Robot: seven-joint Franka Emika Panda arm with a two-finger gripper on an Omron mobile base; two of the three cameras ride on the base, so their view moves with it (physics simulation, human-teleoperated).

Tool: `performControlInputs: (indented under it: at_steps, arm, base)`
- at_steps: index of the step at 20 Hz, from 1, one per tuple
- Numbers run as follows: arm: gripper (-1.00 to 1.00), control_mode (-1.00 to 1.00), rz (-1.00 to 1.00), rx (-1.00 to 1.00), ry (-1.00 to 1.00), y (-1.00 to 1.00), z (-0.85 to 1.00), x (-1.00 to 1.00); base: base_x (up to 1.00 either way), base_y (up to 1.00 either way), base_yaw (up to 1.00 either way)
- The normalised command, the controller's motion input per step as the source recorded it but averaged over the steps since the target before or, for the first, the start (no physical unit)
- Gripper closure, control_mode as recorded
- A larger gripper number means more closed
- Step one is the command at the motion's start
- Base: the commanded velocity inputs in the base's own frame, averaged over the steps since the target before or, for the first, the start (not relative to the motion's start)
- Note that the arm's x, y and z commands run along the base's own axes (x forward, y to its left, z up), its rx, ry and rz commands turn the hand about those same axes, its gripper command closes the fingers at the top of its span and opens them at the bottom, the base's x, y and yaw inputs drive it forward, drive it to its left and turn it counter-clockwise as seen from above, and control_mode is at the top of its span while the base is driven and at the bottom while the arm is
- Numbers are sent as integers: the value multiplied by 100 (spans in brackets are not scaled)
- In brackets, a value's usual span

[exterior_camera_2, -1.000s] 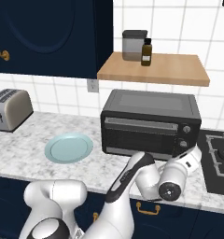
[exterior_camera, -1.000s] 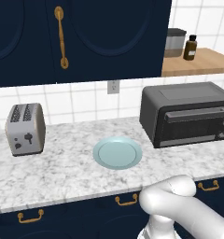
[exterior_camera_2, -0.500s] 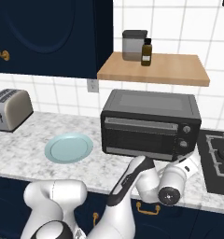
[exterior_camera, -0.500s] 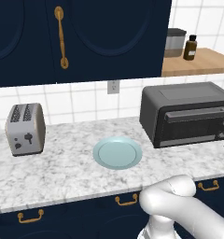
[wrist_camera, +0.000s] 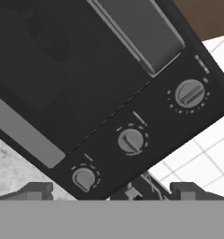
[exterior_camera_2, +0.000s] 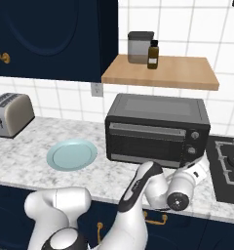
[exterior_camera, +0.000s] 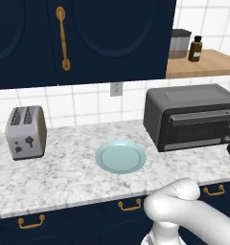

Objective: Pick up the kebab skewer and baguette bread, and place them inside the toaster oven. Close the toaster oven door and start by setting the timer.

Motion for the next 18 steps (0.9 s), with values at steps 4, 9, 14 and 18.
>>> performControlInputs:
  at_steps: [4,9,14,18]
  arm:
    - [-100,-100,0,0,0,-5,-11,7]
    - [-100,-100,0,0,0,-7,-9,6]
    - [-100,-100,0,0,0,-23,4,0]
    - [-100,-100,-1,0,-2,-31,27,0]
  base:
    - [0,0,0]
    - [0,0,0]
    - [0,0,0]
    - [0,0,0]
